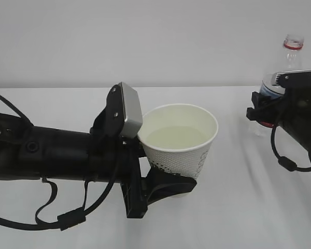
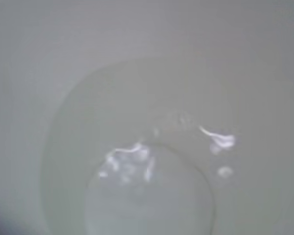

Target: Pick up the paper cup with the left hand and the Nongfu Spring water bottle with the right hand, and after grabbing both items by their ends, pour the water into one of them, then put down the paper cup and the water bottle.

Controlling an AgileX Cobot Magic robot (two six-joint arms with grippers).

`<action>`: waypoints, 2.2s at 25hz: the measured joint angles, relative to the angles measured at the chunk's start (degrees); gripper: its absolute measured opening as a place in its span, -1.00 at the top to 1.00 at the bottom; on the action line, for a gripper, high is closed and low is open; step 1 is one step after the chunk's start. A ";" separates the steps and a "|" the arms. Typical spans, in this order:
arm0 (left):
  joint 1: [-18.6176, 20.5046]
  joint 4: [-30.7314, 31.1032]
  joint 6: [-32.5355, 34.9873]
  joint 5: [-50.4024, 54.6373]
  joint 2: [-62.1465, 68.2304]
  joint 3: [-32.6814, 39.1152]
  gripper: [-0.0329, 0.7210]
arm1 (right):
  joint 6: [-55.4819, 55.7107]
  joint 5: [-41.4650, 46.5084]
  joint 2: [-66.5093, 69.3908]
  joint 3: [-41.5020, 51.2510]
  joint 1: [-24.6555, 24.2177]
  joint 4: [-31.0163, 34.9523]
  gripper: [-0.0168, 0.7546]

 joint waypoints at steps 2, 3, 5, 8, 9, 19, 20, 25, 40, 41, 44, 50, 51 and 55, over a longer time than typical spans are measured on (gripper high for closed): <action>0.00 0.00 0.00 0.00 0.00 0.00 -0.42 | 0.00 -0.92 1.16 -0.13 0.00 -0.09 -0.28; 0.00 0.00 0.00 0.00 0.00 0.00 -0.42 | 0.00 -1.25 1.71 -0.12 0.00 -0.09 -0.28; 0.00 0.00 0.00 0.12 0.00 0.00 -0.42 | 0.10 -1.96 2.68 -0.37 0.00 -0.09 -0.28; 0.00 0.00 0.00 0.33 0.00 0.00 -0.42 | 0.10 -4.31 4.33 -0.74 0.00 -0.22 -0.28; 0.00 0.00 0.00 0.33 0.00 0.00 -0.42 | 0.10 -5.06 4.87 -0.86 0.00 -0.33 -0.28; 0.00 0.00 0.00 0.80 0.00 0.00 -0.42 | -0.65 -8.88 5.34 -0.87 0.00 -1.23 -0.28; 0.00 0.00 0.00 0.80 0.00 0.00 -0.42 | -0.75 -8.96 5.34 -0.96 0.00 -1.30 -0.28; 0.00 0.00 0.00 0.90 0.00 0.00 -0.42 | -1.26 -9.36 5.34 -0.96 0.00 -1.49 -0.28; 0.00 -0.08 0.00 1.01 0.00 0.00 -0.42 | -1.38 -10.30 5.34 -0.96 0.00 -1.12 -0.63; 0.00 -0.08 0.00 1.01 0.00 0.00 -0.42 | -1.38 -10.30 5.34 -0.96 0.00 -1.05 -0.65; 0.00 -0.08 0.00 1.01 0.00 0.00 -0.42 | -0.99 -10.30 5.34 -0.96 0.00 -0.64 -0.66; 0.00 -0.08 0.00 1.01 0.00 0.00 -0.42 | -0.03 -11.04 5.34 -0.29 0.00 -0.01 -0.66; 0.00 -0.08 0.00 1.01 0.00 0.00 -0.42 | 0.42 -11.51 5.34 0.26 0.00 0.11 -0.66; 0.00 -0.08 0.00 1.01 0.00 0.00 -0.42 | 1.25 -11.76 5.34 2.95 0.00 0.59 -0.66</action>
